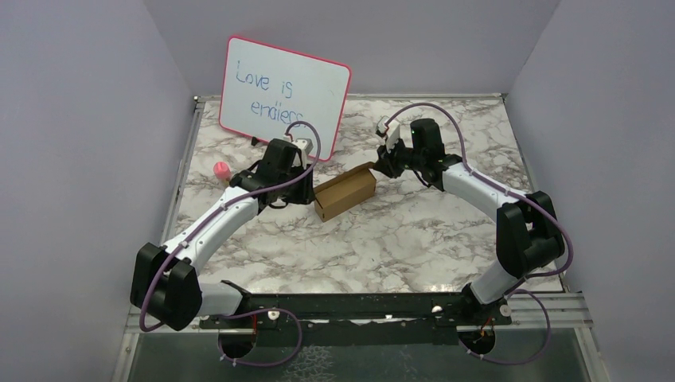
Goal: Fold the paper box
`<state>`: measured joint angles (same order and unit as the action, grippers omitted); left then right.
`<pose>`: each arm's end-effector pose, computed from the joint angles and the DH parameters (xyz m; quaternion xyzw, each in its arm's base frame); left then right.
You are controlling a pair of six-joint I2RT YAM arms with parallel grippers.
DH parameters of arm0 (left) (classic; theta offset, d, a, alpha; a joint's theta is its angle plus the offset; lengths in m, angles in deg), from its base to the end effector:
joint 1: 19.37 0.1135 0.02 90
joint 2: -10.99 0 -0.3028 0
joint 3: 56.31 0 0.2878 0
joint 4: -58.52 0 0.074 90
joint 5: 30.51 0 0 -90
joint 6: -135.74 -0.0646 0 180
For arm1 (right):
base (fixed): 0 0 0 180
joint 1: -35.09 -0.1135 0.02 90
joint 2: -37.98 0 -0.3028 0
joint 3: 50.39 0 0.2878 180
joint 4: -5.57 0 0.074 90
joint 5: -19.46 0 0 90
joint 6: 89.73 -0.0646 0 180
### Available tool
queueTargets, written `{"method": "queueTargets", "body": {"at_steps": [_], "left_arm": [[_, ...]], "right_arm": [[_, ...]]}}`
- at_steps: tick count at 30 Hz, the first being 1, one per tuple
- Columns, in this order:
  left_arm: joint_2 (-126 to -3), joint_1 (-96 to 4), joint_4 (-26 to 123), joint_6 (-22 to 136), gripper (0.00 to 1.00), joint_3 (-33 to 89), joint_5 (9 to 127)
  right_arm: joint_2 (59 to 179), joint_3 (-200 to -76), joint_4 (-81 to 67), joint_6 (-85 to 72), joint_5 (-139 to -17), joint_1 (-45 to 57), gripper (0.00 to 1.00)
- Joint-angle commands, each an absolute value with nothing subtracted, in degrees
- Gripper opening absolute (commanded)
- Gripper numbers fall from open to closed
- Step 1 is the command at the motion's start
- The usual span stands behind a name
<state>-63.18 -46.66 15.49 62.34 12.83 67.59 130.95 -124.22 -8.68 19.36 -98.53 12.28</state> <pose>0.2769 -0.1531 0.2770 0.1119 0.9250 -0.1946 0.3065 0.3726 0.1896 0.2494 -0.4125 0.7568 0.2277 0.4529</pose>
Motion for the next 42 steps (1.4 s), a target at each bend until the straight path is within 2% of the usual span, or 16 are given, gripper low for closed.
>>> {"method": "queueTargets", "body": {"at_steps": [1,4,11,16,42], "left_arm": [[-64.3,-47.6,17.7,62.1,0.36,11.9,68.0],[-64.8,-47.9,18.0,62.9,0.33,11.9,67.8],[-64.7,-48.0,19.1,67.6,0.20,12.1,68.1],[-65.0,-48.0,20.2,70.5,0.14,12.1,69.1],[-64.9,-48.0,23.7,75.3,0.13,9.7,68.0]], "right_arm": [[131.5,-124.1,-7.2,19.6,-99.4,12.5,0.24],[131.2,-124.5,-7.8,19.4,-100.0,12.5,0.22],[130.5,-124.7,-9.3,17.3,-101.5,12.4,0.08],[129.8,-124.4,-9.2,14.5,-101.4,12.2,0.04],[126.7,-124.2,-11.5,1.3,-93.2,7.3,0.02]]}}
